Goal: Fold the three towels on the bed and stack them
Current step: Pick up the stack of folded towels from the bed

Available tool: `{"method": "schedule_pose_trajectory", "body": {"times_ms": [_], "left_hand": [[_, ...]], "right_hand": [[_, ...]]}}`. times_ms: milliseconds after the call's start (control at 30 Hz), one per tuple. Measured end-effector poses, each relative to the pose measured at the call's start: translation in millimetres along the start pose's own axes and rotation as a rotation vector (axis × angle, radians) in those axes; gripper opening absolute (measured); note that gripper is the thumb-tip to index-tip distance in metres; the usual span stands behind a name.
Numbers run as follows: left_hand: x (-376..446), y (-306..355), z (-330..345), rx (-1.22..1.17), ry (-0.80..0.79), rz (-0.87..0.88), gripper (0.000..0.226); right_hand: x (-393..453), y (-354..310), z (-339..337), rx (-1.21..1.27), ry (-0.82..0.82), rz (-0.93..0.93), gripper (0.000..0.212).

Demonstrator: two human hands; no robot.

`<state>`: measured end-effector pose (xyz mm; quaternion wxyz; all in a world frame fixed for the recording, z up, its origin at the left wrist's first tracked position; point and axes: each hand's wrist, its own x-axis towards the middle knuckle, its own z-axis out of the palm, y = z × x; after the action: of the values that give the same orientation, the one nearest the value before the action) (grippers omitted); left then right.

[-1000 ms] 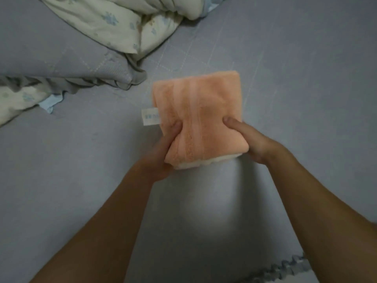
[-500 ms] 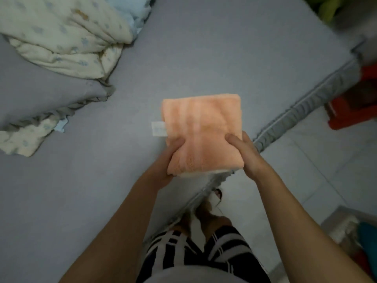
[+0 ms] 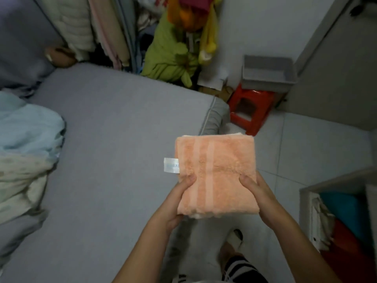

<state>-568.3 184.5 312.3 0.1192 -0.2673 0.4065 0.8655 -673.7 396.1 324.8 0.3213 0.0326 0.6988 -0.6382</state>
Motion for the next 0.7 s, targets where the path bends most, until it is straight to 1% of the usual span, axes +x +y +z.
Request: {"method": "schedule_pose_trajectory", "body": {"times_ms": [133, 267, 367, 500, 633, 700], "left_hand": [[65, 5, 81, 0.011, 0.012, -0.022, 0.065], [127, 19, 146, 0.059, -0.004, -0.017, 0.059], [176, 37, 182, 0.100, -0.040, -0.015, 0.056], [254, 64, 221, 0.179, -0.055, -0.079, 0.060], [348, 101, 256, 0.218, -0.088, -0.091, 0.047], [394, 122, 273, 0.218, -0.092, -0.123, 0.050]], "right_hand": [[40, -31, -86, 0.040, 0.022, -0.024, 0.064], [80, -63, -155, 0.081, 0.048, -0.035, 0.067], [114, -80, -195, 0.117, 0.074, -0.023, 0.069], [176, -100, -244, 0.168, 0.110, -0.020, 0.063], [256, -133, -290, 0.186, 0.097, -0.020, 0.072], [296, -154, -311, 0.189, 0.120, 0.004, 0.072]]}}
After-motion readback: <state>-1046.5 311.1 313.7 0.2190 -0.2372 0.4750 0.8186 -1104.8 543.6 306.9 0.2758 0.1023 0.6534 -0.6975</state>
